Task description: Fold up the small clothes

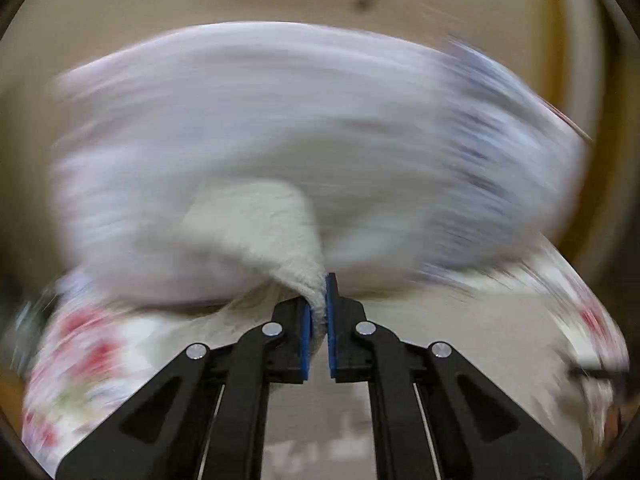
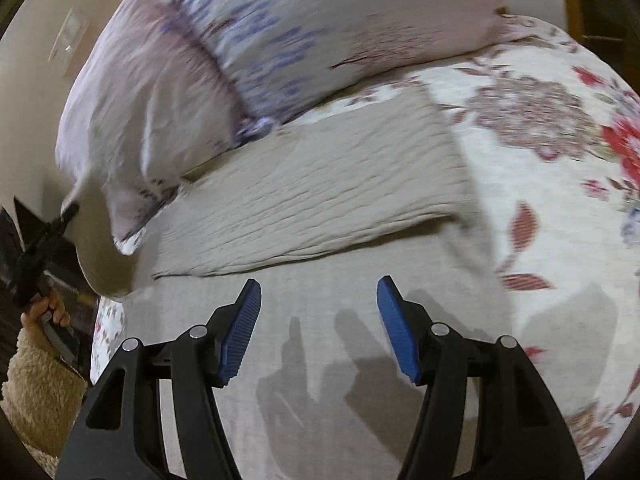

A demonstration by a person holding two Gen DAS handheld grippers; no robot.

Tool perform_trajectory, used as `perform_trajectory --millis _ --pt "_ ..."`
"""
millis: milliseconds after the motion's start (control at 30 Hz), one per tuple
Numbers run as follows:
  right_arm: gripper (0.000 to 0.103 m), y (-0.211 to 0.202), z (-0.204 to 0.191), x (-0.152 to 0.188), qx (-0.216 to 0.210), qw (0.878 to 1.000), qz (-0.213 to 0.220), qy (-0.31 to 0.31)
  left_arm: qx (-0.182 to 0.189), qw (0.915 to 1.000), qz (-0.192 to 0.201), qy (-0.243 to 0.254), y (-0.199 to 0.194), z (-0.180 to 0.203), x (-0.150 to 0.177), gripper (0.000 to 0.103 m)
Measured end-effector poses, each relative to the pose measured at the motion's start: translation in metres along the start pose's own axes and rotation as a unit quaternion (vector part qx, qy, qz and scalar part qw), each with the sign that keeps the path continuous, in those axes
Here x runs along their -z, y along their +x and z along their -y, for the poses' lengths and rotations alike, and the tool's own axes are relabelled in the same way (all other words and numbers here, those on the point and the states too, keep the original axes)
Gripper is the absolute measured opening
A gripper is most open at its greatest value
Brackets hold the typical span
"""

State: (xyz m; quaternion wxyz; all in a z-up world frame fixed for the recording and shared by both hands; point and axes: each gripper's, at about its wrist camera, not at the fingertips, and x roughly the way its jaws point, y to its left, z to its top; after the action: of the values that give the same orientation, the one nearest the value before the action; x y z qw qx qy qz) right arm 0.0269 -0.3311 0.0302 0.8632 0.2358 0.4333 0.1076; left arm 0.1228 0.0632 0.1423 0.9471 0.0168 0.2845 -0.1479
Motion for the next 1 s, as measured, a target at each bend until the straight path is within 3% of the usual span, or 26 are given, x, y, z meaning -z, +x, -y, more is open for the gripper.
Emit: perform_trajectory --millis 67,133,167,200,267,333,400,500,567,633,700,733,800,833,900,1000 --pt "0.062 -0.004 0.015 0.001 0.009 1.0 -0.002 0.008 0.037 0.9956 -0.062 0.059 0.034 0.065 0.016 0.014" --pt "0.062 -0.012 0.027 0.003 0.013 1.0 -0.004 0.016 0.04 0.9897 -0.103 0.091 0.046 0.096 0.041 0.014" --pt "0.062 -0.018 0.033 0.005 0.015 1.0 -0.003 0.019 0.033 0.9888 -0.109 0.097 0.043 0.099 0.052 0.019" --pt "0.064 -0.025 0.039 0.007 0.018 1.0 -0.002 0.02 0.017 0.989 -0.11 0.096 0.033 0.095 0.065 0.035" --pt "0.065 -0.039 0.054 0.016 0.027 0.999 -0.002 0.027 -0.026 0.9919 -0.105 0.067 0.002 0.069 0.088 0.058" --pt "0.065 -0.048 0.074 0.028 0.02 0.998 -0.022 0.051 -0.059 0.9909 -0.119 0.02 -0.021 0.038 0.105 0.065" --pt "0.064 -0.05 0.087 0.041 0.001 0.996 -0.045 0.076 -0.089 0.9839 -0.152 -0.031 -0.043 0.008 0.128 0.072" --pt "0.051 -0.054 0.095 0.064 -0.046 0.992 -0.078 0.094 -0.098 0.9683 -0.205 -0.104 -0.068 -0.026 0.168 0.071" --pt "0.042 -0.054 0.094 0.08 -0.088 0.984 -0.113 0.102 -0.077 0.9562 -0.23 -0.163 -0.083 -0.035 0.194 0.067" --pt "0.029 -0.05 0.094 0.096 -0.128 0.975 -0.147 0.112 -0.055 0.956 -0.218 -0.189 -0.101 -0.033 0.201 0.064" --pt "0.02 -0.048 0.093 0.114 -0.162 0.963 -0.178 0.121 -0.012 0.9479 -0.221 -0.229 -0.115 -0.027 0.212 0.048" --pt "0.013 -0.045 0.091 0.121 -0.174 0.958 -0.191 0.125 -0.003 0.9452 -0.222 -0.24 -0.119 -0.024 0.215 0.047" --pt "0.01 -0.041 0.085 0.132 -0.188 0.951 -0.214 0.122 0.015 0.9392 -0.229 -0.255 -0.125 -0.017 0.222 0.042" --pt "0.009 -0.04 0.083 0.132 -0.191 0.95 -0.215 0.118 0.022 0.9365 -0.235 -0.259 -0.127 -0.012 0.224 0.038" --pt "0.008 -0.038 0.076 0.122 -0.204 0.951 -0.205 0.111 0.046 0.9267 -0.252 -0.275 -0.123 -0.007 0.226 0.015" --pt "0.008 -0.037 0.061 0.088 -0.235 0.953 -0.159 0.104 0.07 0.9187 -0.261 -0.288 -0.11 -0.005 0.223 0.011"
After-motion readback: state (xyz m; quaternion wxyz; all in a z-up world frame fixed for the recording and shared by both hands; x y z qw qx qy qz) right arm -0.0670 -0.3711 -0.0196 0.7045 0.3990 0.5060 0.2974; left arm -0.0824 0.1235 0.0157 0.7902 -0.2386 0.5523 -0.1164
